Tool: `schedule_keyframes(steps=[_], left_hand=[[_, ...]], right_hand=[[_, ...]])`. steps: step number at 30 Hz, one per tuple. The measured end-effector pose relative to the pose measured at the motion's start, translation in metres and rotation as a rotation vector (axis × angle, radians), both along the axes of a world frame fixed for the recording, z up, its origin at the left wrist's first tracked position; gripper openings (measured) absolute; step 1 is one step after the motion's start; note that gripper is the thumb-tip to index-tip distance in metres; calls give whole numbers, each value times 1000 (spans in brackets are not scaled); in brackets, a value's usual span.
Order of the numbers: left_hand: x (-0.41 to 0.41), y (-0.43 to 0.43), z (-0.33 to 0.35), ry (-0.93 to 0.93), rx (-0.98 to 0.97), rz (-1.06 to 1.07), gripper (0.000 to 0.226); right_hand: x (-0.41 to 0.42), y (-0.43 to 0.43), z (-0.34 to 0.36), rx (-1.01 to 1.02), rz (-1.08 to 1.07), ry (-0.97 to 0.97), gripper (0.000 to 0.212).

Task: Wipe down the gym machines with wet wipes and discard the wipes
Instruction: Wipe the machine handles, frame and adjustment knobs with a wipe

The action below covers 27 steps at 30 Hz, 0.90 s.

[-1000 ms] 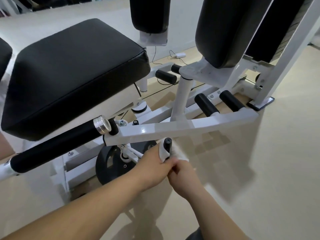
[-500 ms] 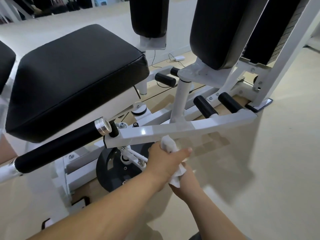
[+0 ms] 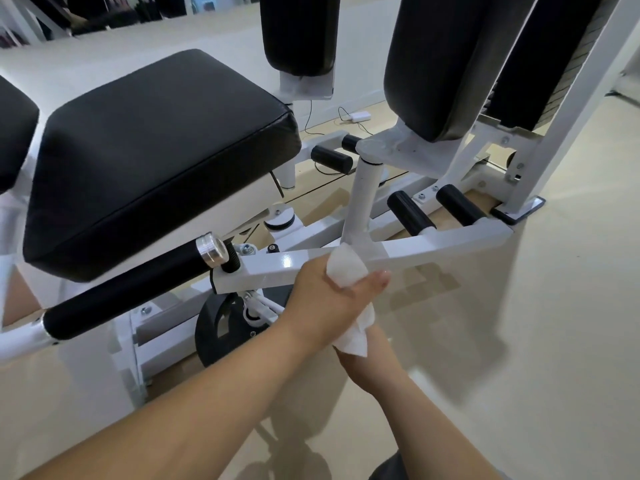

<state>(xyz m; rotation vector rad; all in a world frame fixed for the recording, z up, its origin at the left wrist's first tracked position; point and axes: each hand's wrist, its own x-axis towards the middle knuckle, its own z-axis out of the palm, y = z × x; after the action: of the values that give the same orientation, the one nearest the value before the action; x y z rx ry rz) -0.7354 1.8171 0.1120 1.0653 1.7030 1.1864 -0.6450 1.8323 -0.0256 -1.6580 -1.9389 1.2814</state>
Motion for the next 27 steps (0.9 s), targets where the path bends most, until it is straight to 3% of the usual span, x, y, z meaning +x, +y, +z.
schedule_keyframes(steps=[2,6,10,13,16,19,24,27], left_hand=[[-1,-5,-7,-33,-87,-16,38],[6,-5,-2,-239,-204,112,88],[0,-7,34,-119,-83,98,66],[-29,-13,40,-106,-19,393,64],[-62,-23,9,-119,-210,609,54],[-55,-27,-19,-231,-413,533,54],[8,-13,-18,-382,-372,371,75],[23,-14,-14,-607,-224,304,43]], right_hand=[[-2,4,-5,38,81,62,18],[-4,11,-22,42,93,105,33],[1,1,7,4,-16,131,44],[2,-2,20,-15,17,202,42],[1,0,17,-17,25,296,29],[1,-1,16,-25,44,313,28],[1,-3,17,-18,49,287,31],[2,-3,20,-34,60,252,23]])
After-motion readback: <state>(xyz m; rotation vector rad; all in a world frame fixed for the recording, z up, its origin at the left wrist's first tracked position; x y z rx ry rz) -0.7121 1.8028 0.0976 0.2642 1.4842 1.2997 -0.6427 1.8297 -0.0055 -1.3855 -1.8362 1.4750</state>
